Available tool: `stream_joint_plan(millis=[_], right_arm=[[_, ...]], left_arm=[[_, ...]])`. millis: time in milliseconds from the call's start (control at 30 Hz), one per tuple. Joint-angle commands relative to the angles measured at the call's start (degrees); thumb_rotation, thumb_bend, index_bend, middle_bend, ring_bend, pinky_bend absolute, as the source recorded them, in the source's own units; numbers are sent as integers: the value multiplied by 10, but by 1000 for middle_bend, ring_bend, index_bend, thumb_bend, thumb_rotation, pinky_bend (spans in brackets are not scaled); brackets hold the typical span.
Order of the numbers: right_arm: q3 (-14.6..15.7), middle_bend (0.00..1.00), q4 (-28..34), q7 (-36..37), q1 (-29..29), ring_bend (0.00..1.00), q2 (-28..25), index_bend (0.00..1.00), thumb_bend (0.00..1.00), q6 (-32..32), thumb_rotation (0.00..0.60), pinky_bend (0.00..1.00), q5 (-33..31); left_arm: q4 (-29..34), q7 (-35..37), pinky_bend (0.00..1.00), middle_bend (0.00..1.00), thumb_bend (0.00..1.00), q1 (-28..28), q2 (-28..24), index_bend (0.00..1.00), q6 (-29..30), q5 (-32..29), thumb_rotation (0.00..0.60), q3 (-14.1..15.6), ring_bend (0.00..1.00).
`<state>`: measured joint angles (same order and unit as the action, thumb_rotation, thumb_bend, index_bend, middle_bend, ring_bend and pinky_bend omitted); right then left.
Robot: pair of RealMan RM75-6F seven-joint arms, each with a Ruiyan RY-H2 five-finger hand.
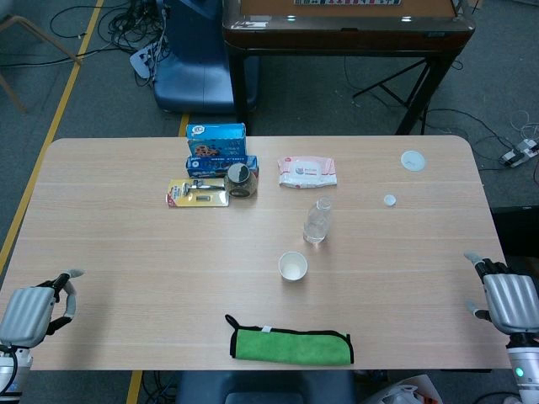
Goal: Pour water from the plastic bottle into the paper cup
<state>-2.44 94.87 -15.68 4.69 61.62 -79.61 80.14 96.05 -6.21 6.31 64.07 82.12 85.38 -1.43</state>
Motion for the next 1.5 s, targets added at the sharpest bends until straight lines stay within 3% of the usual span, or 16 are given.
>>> stream_joint_plan(millis=[33,233,400,467,633,700,1133,1500], right_arm=[[1,314,-1,-5,4,354,5,211,0,7,600,455,-2],[2,325,-18,33,10,348,16,211,0,25,600,455,-1],[-10,332,-49,70,16,319,34,211,0,14,600,454,8],[-16,332,-58,79,21,309,40,212,0,12,600,443,11],[-35,332,-87,113,42,299,65,216,0,16,600,425,16],[-45,332,-98,130,55,299,75,216,0,26,600,425,15],[-96,336,-157,228,140,299,123,216,0,123,600,425,-28],[-115,336,-231,264,208,299,176,216,0,199,600,425,-51]], left_arm=[[-13,-1,642,240,461,0,10,192,7,4,600,-1,331],[-20,8,456,183,461,3,21,283,6,13,600,2,204],[-24,-20,79,36,416,4,21,336,0,22,600,13,13],[-20,-18,14,0,377,2,21,329,5,27,600,13,0],[-25,-19,261,0,337,-1,18,318,4,27,600,18,19],[-29,-25,289,8,336,-2,22,318,8,25,600,16,42],[-22,-8,316,31,335,-8,11,318,19,6,600,4,64],[-19,-4,316,31,336,-7,3,323,7,-14,600,-1,65]])
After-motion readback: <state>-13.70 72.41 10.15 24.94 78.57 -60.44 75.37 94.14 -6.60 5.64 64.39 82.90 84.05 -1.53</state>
